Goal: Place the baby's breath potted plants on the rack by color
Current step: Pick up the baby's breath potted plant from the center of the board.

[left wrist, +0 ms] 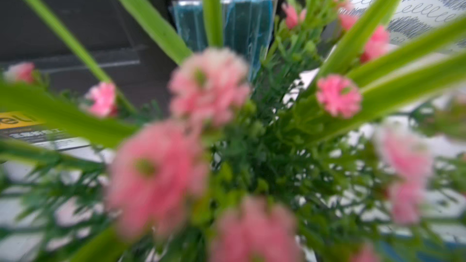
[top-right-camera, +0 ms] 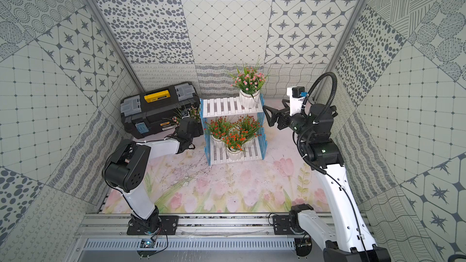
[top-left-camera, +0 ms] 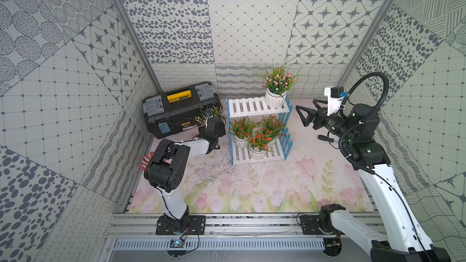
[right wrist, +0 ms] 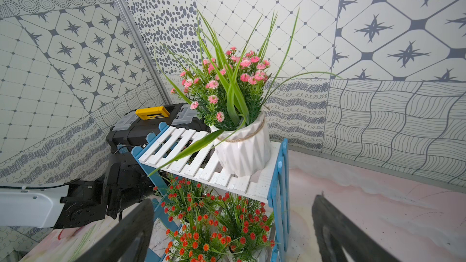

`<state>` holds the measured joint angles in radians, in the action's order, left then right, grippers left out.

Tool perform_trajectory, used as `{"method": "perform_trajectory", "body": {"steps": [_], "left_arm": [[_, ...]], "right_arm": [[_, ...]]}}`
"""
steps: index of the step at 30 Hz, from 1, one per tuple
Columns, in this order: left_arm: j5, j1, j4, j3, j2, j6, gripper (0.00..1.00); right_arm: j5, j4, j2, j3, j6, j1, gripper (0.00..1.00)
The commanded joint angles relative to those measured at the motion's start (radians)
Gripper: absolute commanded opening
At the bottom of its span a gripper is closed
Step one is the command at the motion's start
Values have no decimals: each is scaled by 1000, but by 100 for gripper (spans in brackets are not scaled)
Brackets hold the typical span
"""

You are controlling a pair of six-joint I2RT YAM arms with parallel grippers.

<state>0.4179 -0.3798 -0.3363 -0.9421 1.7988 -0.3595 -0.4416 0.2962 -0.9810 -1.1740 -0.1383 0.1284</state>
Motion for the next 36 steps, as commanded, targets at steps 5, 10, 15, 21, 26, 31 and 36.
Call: {"method": "perform_trajectory", "body": {"steps": [5, 10, 15, 21, 26, 31, 36], "left_arm": [[6, 26, 36, -65, 59, -29, 91], [0, 39, 30, -78, 80, -45, 87], [-8, 39, 31, -96, 101, -39, 79], [-25, 39, -12, -75, 101, -44, 70], [-62, 39, -68, -23, 68, -45, 66], [-106, 42, -128, 67, -8, -29, 65], [-163, 39, -169, 149, -92, 24, 64]], "right_arm": [[-9, -27, 3, 8, 19, -4, 98], [-9, -26, 5, 6, 22, -4, 98], [-8, -26, 4, 10, 23, -4, 98], [-8, -27, 3, 3, 22, -4, 98], [-8, -26, 1, 0, 22, -4, 98], [-9, -34, 0, -2, 19, -4, 98], [-11, -35, -2, -1, 17, -4, 98]]}}
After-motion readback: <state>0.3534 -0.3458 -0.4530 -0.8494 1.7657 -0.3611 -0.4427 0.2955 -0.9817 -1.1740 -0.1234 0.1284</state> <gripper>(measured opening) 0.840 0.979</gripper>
